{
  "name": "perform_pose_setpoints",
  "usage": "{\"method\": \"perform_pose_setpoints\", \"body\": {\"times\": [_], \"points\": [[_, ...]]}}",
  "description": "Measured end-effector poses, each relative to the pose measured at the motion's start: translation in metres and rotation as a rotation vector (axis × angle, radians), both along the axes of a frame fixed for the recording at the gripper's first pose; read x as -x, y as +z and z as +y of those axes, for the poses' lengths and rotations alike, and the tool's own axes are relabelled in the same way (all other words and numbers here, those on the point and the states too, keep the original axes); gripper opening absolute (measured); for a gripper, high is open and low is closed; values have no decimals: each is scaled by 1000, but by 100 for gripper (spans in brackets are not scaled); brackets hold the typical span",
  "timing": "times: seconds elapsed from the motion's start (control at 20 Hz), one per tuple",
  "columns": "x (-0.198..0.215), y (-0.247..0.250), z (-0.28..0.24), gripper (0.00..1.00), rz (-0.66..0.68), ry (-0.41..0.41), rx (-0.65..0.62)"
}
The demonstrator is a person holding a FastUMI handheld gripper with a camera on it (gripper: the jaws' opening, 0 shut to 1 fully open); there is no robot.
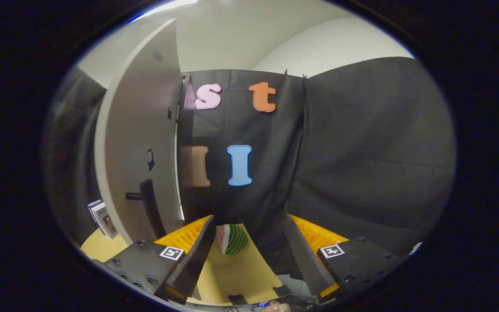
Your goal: Open the shoe cabinet door, grab the shoes and put them into the shoe cabinet, then close the shoe cabinet door.
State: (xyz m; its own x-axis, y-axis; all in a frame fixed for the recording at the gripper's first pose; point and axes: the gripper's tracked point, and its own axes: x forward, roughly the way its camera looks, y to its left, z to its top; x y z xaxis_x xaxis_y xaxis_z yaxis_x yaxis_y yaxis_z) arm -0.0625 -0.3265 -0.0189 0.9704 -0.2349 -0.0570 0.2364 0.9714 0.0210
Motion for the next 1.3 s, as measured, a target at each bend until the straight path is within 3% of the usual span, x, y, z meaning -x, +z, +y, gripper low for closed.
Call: {"method": "perform_pose_setpoints", "body": {"times": [0.25,0.4,0.7,0.9,1.3], "points": [[-68,-14,18,98,24,124,-44],[-88,-13,38,98,24,192,-51],[-95,-3,61,95,-5,253,-33],[-92,-4,72,93,5,251,-35],[-92,-3,174,93,0,329,-20]]}}
